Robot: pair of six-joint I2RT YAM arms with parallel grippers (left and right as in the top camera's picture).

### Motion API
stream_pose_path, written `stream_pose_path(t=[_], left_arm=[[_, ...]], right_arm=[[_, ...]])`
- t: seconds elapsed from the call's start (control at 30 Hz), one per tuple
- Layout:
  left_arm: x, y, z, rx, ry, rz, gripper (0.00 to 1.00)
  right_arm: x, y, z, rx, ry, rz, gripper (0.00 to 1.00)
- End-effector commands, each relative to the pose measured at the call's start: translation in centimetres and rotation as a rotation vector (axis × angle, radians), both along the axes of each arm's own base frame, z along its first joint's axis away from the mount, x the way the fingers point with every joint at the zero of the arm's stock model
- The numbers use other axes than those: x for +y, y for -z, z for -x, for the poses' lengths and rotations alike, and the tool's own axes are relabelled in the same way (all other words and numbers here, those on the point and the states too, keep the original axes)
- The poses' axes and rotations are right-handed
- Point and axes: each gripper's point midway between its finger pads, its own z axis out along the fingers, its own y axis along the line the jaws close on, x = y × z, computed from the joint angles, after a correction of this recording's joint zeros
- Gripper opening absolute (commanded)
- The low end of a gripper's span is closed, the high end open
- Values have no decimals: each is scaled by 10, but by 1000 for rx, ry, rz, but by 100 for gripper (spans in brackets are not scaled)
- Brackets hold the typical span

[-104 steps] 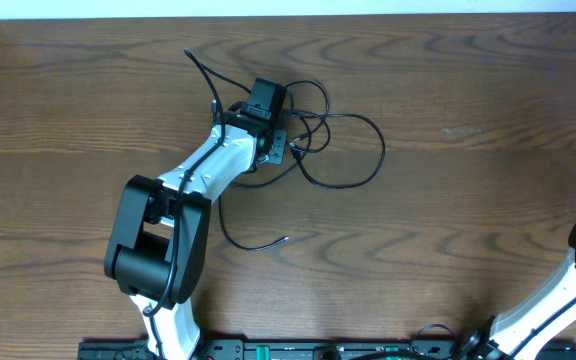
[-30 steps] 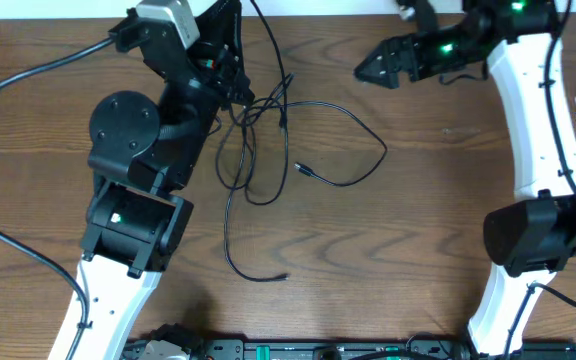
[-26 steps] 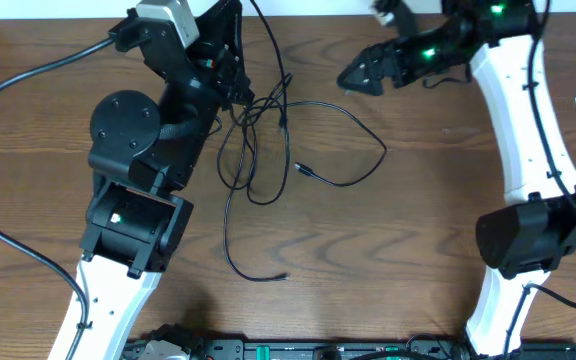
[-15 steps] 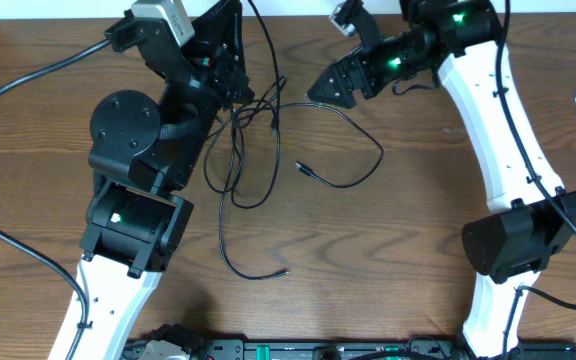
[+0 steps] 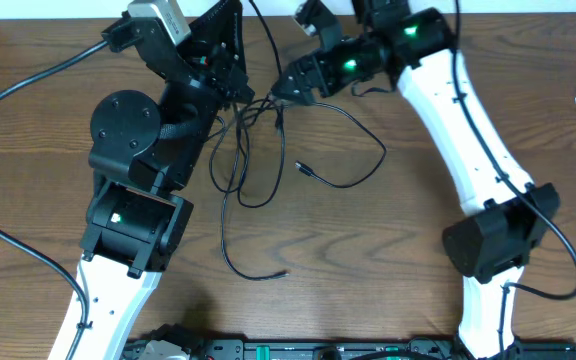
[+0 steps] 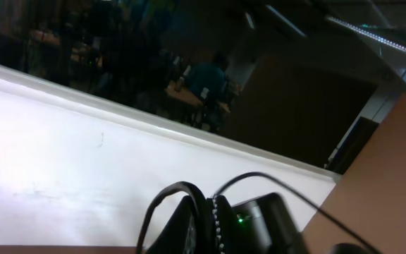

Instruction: Untangle cables

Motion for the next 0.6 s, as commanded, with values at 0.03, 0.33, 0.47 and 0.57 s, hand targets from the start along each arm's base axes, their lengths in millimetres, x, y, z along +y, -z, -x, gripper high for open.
stream_pose_path(t=[0.03, 0.33, 0.47, 0.57], left_arm=[[4, -14, 6, -27, -6, 31, 7], [11, -23, 12, -52, -29, 40, 7], [20, -33, 15, -87, -55, 57, 7], [22, -43, 18, -126, -56, 72, 8]], right_arm=[[-13, 33, -29, 46, 282, 154, 89], [-80, 77, -55, 119, 679, 387, 75], [-105, 84, -60, 148, 700, 411, 65], [-96, 80, -60, 119, 534, 362, 65]])
